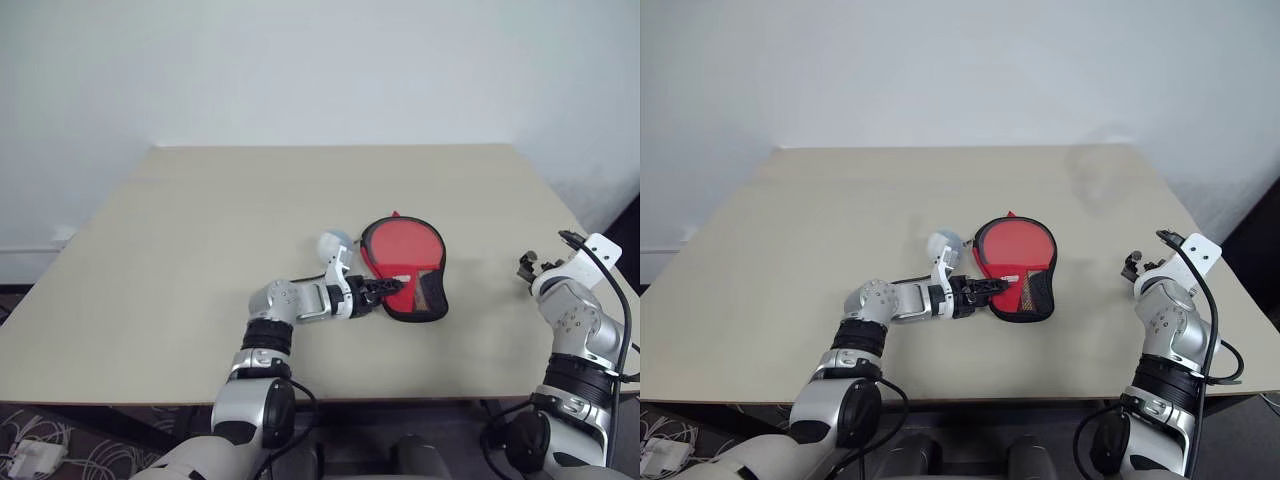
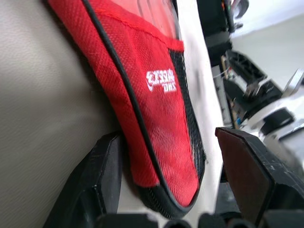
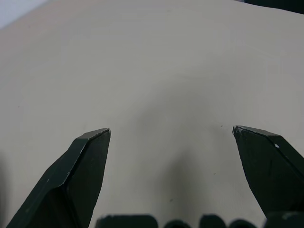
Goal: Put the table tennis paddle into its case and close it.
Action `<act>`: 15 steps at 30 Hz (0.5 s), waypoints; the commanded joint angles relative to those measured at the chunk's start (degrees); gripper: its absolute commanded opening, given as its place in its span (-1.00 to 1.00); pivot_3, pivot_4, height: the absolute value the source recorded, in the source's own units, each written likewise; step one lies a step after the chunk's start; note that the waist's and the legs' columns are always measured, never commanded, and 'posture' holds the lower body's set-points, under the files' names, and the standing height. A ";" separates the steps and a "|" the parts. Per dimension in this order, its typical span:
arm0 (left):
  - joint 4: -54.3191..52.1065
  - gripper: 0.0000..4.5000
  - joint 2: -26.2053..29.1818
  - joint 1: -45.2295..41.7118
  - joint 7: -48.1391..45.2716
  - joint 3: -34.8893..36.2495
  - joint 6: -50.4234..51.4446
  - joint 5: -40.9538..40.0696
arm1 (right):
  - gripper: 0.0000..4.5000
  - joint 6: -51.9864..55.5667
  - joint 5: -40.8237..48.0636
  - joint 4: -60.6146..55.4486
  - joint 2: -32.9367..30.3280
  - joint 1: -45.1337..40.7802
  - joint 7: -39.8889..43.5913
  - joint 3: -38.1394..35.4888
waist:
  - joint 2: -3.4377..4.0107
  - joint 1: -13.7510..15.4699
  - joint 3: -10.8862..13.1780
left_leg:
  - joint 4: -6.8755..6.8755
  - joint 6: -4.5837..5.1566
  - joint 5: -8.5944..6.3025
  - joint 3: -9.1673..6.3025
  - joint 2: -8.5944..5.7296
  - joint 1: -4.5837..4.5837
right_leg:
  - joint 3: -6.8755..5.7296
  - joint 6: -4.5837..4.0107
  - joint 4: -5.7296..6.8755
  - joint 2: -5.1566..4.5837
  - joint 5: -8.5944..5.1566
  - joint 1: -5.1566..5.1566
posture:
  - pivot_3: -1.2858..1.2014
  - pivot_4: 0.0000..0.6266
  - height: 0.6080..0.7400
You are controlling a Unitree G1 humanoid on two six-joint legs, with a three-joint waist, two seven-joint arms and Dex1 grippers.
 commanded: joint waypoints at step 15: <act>7.00 -1.00 -2.25 -1.44 -2.12 0.87 3.83 -2.03 | 1.00 -1.83 0.60 -3.41 -1.19 0.99 -1.67 -1.46 | 0.24 0.23 -0.15 | 0.04 -0.18 -0.10 -0.12 -0.16 -0.05 | 0.01 0.08 -0.02 -0.05 -0.06 0.01 | 0.03 -1.00 1.00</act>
